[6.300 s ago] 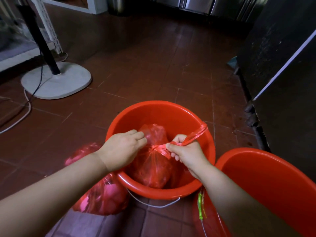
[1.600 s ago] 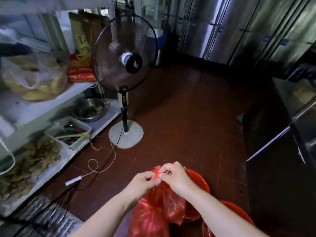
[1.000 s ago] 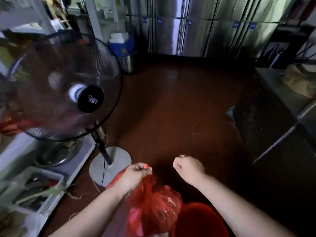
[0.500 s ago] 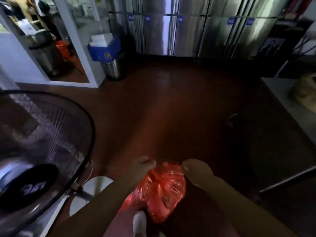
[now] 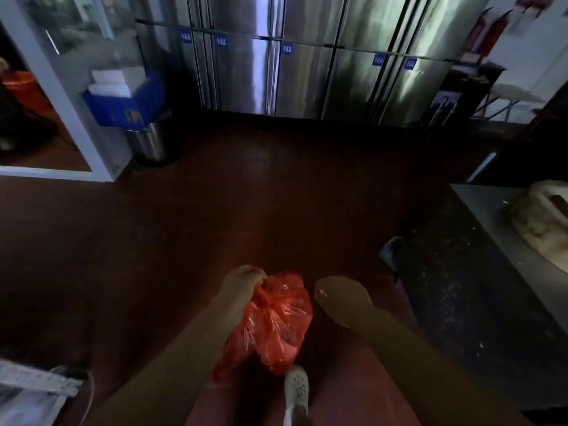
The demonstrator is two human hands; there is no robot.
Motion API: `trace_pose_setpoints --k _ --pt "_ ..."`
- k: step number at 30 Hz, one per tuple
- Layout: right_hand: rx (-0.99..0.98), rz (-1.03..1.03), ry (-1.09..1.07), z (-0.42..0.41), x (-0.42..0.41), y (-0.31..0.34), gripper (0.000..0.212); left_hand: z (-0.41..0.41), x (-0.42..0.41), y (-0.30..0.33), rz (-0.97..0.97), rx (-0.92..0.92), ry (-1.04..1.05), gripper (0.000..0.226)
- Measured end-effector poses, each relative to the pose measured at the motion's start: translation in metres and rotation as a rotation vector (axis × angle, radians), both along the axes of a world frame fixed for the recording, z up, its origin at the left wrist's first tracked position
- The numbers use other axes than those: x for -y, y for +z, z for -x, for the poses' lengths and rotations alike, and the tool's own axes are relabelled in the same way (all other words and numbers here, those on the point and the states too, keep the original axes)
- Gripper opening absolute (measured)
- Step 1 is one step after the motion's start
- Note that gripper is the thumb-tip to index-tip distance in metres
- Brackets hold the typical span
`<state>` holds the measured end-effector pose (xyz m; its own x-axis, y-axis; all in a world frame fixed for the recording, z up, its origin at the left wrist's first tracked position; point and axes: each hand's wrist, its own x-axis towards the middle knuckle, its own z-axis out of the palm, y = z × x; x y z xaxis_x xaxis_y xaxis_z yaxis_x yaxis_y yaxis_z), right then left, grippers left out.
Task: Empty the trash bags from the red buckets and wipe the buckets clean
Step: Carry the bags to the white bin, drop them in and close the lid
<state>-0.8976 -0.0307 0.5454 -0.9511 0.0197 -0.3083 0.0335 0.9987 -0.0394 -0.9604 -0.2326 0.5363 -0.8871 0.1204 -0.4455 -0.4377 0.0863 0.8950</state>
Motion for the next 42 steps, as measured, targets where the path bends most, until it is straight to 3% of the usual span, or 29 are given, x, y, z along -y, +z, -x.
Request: trace_pose_setpoints --k 5,8,15,24,29,42 --pt "0.001 -0.009 0.135 0.144 -0.034 -0.004 0.029 0.118 -0.017 -0.003 0.032 0.008 0.071 0.012" --pt "0.035 -0.004 0.259 0.229 -0.040 -0.001 0.029 0.173 -0.012 0.001 -0.045 0.071 0.209 0.015" --pt "0.060 -0.052 0.544 0.423 0.015 -0.003 0.033 0.306 0.053 -0.007 0.043 0.036 0.447 0.015" --pt "0.004 -0.086 0.733 0.657 0.182 0.012 0.027 0.503 0.195 -0.009 0.136 -0.019 0.552 0.009" --pt "-0.049 -0.101 0.881 0.765 0.288 0.027 0.028 0.580 0.298 0.006 0.260 -0.067 0.666 0.025" --pt "-0.073 0.030 1.226 1.061 0.618 0.006 0.023 0.790 0.590 0.013 0.133 -0.014 1.288 0.011"
